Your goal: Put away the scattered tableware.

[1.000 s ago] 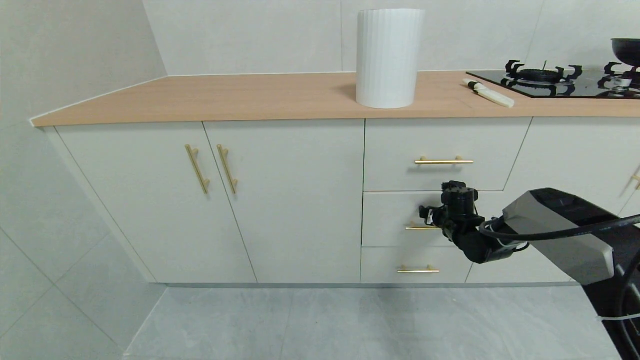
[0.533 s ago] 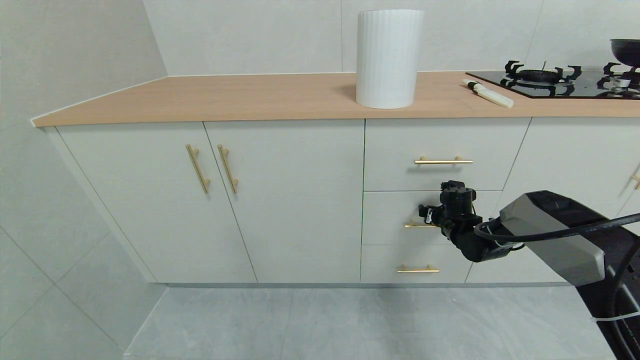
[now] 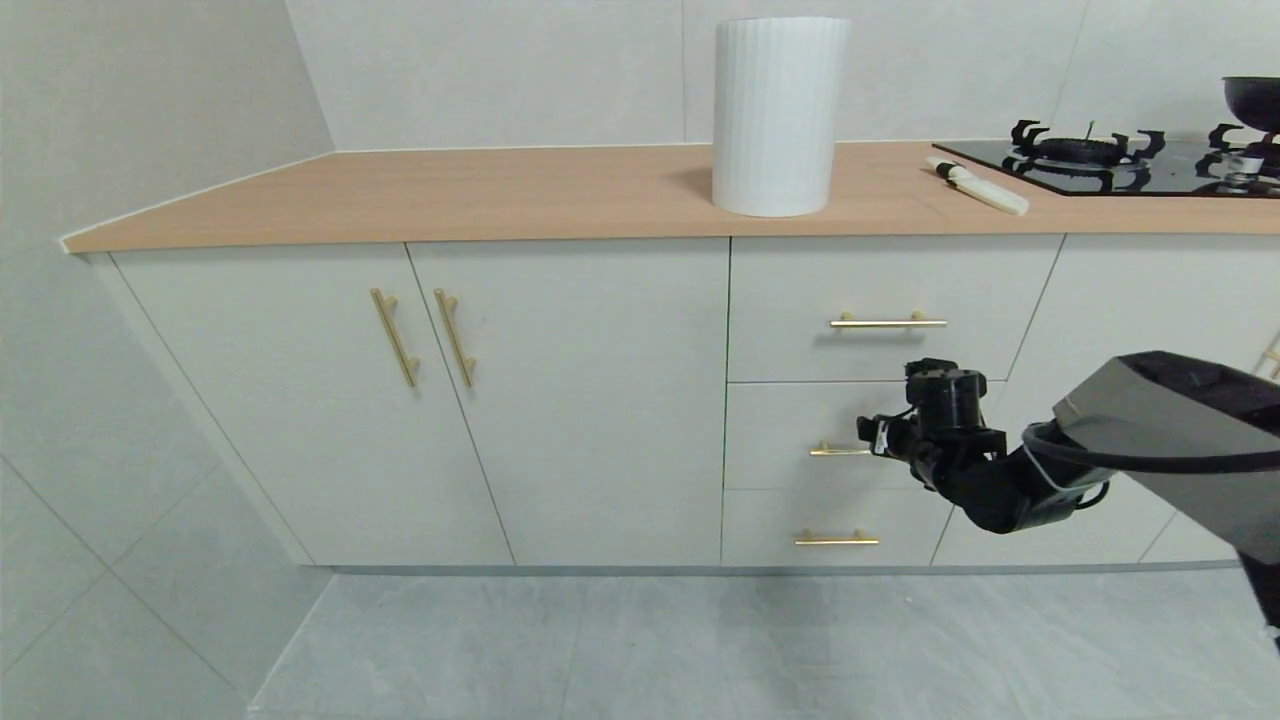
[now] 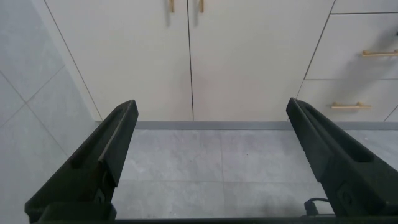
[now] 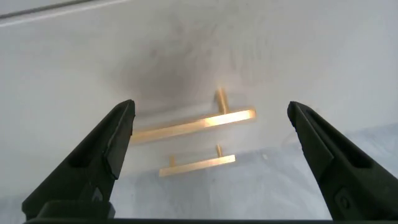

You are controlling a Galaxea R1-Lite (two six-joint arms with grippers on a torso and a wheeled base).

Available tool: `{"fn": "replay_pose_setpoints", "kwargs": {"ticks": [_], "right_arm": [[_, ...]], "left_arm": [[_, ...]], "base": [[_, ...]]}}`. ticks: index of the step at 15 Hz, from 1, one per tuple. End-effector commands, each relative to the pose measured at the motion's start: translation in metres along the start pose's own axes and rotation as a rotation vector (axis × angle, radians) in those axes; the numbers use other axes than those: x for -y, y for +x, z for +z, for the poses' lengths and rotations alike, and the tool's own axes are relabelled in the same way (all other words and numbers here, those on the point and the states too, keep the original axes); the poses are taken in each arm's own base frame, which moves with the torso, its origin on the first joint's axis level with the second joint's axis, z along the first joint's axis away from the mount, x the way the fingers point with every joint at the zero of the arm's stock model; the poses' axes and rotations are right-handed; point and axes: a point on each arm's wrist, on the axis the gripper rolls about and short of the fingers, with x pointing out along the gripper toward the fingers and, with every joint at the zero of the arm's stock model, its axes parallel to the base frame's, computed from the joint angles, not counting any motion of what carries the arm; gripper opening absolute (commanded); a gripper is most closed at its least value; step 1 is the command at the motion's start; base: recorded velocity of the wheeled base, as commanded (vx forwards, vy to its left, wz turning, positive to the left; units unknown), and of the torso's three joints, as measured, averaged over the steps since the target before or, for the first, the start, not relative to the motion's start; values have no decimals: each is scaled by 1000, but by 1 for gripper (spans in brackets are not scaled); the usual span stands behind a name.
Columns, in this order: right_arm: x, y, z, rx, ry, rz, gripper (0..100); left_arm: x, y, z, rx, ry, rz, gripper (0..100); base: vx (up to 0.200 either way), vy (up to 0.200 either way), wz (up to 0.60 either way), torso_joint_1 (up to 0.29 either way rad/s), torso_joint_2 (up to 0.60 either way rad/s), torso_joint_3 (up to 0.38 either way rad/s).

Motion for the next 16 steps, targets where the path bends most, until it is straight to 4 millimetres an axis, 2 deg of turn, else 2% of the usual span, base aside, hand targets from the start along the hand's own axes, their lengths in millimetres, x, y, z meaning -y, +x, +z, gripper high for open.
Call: {"fn": "replay_pose_setpoints", "kwargs": {"ticks": [1,2,3,4,7,8,9,10,14,16], "right_arm": [[3,-65,45,67,17,38,100],[0,-97,60,121,38,66,100],[6,-124,64,167,46,63,100],[10,-143,66,205,54,70,100],[38,-219,76,337,49,73,100],[47,-249,73,368,50,90,100],[54,-265,71,386,48,99,100],[73,-299,69,439,33,96,100],[123,-373,69,621,-42,-25,100],[144,-411,55,624,-48,-69,100]], "left_arm": [[0,0,0,0,0,1,100],[0,0,0,-2,0,1,100],[0,0,0,-2,0,1,100],[0,0,0,0,0,1,100],[0,0,0,0,0,1,100],[0,0,0,0,0,1,100],[0,0,0,-2,0,1,100],[0,0,0,0,0,1,100],[0,0,0,0,0,1,100],[0,0,0,0,0,1,100]], "base": [[0,0,0,0,0,0],[0,0,0,0,0,0],[0,0,0,0,0,0],[0,0,0,0,0,0],[0,0,0,0,0,0],[0,0,0,0,0,0],[0,0,0,0,0,0],[0,0,0,0,0,0],[0,0,0,0,0,0],[0,0,0,0,0,0]]}}
